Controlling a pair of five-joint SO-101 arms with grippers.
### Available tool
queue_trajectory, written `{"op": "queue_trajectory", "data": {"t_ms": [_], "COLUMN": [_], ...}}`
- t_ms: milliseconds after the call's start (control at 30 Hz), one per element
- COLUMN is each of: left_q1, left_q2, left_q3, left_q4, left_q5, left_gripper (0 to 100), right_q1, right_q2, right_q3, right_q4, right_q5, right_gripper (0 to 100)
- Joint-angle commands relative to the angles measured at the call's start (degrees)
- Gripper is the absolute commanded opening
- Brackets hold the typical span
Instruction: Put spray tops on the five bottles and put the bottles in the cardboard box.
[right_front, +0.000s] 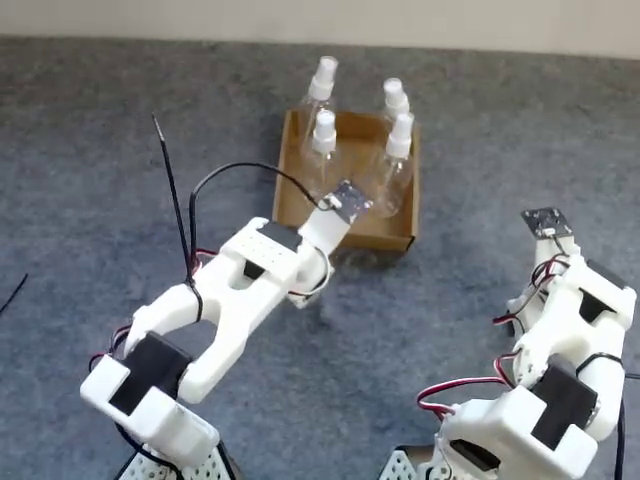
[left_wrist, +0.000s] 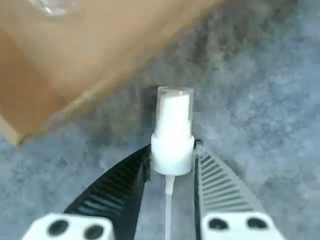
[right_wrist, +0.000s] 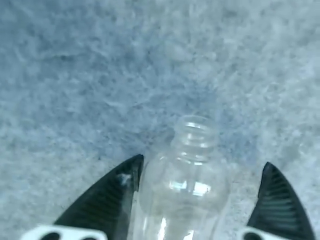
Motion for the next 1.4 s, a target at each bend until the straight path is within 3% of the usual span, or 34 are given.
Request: {"op": "queue_trajectory", "data": {"t_ms": [0,167,367,600,900,1367], "left_q1": [4.3,4.8,2.5,1.0,6.5,6.2], "left_q2": [-5.0,-14.0,-20.2,-12.5,-1.5,-4.4], "left_q3": [6.3,12.4,6.8,-5.3,-8.7,-11.7], "left_q4": [5.2,5.7,11.0,14.9,14.8,19.1], "left_q5": [-0.1,0.0,-0.8,-3.3,-3.4,-5.3], "left_gripper": [6,9,17,18,17,17], "right_q1": [1.3,1.2,1.0,1.2,1.4,1.3], "right_q2": [-0.6,-0.6,-0.6,-0.6,-0.6,-0.6], "right_q3": [-2.3,-2.3,-2.3,-2.3,-2.3,-2.3], "right_q4": [0.4,0.4,0.5,0.5,0.5,0.7], "right_q5": [0.7,0.7,0.7,0.7,0.8,0.8], "right_gripper": [30.0,30.0,30.0,30.0,30.0,30.0]}}
